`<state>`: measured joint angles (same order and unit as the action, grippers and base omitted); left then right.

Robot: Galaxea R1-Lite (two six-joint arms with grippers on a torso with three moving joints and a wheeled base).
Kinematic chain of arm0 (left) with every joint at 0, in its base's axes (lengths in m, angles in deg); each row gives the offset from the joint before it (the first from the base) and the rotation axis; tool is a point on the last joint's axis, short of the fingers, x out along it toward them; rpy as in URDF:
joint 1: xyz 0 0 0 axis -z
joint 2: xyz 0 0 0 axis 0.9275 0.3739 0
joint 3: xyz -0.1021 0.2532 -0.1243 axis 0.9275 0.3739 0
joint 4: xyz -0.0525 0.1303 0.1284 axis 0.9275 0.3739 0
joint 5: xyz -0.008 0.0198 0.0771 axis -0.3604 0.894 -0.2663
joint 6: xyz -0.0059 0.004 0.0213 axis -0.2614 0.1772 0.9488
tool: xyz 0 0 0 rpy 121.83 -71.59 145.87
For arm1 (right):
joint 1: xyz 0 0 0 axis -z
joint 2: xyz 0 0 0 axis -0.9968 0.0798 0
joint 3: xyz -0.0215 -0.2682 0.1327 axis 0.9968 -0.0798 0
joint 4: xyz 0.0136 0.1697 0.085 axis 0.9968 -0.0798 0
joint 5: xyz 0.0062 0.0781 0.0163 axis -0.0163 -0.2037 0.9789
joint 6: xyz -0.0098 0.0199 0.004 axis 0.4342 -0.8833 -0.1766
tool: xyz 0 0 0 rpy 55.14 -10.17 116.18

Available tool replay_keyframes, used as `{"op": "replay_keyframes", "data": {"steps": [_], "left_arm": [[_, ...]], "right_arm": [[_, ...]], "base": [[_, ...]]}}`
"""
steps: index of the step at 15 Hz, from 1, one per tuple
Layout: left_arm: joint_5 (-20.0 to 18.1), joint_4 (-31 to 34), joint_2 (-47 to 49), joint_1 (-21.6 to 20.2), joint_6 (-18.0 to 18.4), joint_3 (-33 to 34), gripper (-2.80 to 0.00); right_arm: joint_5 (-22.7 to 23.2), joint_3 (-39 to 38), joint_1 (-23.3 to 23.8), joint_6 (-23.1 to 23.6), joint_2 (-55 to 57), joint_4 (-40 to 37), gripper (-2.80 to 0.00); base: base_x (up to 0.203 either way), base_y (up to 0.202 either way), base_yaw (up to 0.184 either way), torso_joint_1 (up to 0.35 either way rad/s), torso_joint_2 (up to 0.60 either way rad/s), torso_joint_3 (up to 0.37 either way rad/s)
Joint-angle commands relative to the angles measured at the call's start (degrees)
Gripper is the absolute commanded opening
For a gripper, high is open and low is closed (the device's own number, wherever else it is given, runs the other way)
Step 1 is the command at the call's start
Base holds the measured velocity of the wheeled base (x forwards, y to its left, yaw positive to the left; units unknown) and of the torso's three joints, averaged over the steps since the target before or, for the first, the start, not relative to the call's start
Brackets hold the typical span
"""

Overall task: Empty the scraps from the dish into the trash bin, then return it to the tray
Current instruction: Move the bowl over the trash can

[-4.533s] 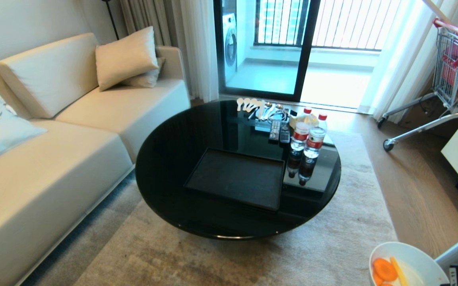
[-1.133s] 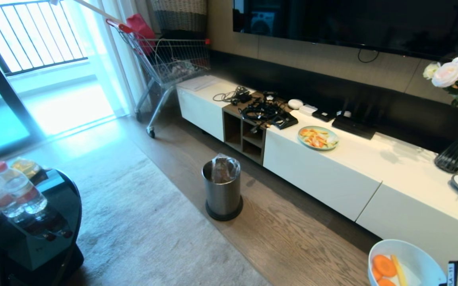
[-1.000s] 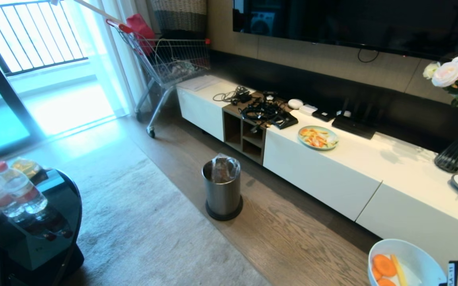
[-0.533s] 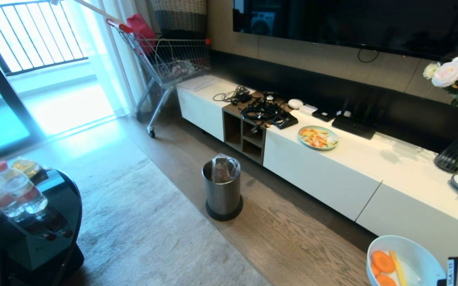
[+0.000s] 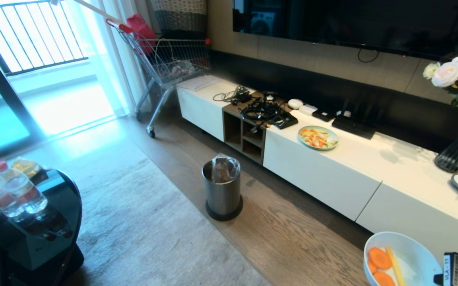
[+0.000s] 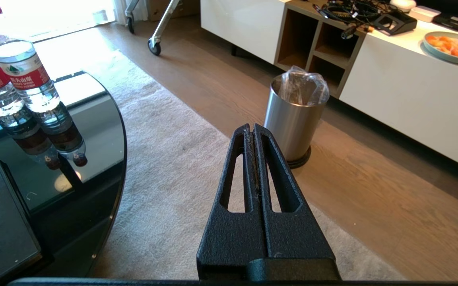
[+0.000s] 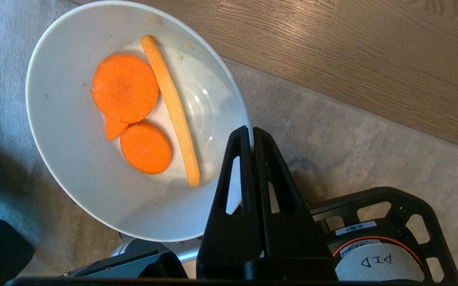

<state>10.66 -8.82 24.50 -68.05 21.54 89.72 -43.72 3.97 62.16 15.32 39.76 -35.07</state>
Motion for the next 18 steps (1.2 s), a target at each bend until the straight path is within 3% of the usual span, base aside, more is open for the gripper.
{"op": "replay_keyframes", "data": {"steps": [1, 6, 18], "left_arm": [[0.02, -0.01, -0.02, 0.0, -0.03, 0.0, -2.8], [0.02, -0.01, -0.02, 0.0, 0.05, 0.0, -2.8], [0.02, -0.01, -0.02, 0.0, 0.05, 0.0, -2.8]], "right_arm": [[-0.05, -0.32, -0.03, -0.33, 0.17, -0.21, -2.8], [-0.2, 0.03, -0.55, -0.24, 0.26, -0.3, -2.8], [-0.2, -0.06, -0.47, -0.24, 0.26, -0.38, -2.8]], "base": [[0.0, 0.0, 0.0, 0.0, 0.0, 0.0], [0.012, 0.0, 0.001, 0.0, 0.0, 0.0], [0.183, 0.0, 0.002, 0.003, 0.0, 0.003]]}}
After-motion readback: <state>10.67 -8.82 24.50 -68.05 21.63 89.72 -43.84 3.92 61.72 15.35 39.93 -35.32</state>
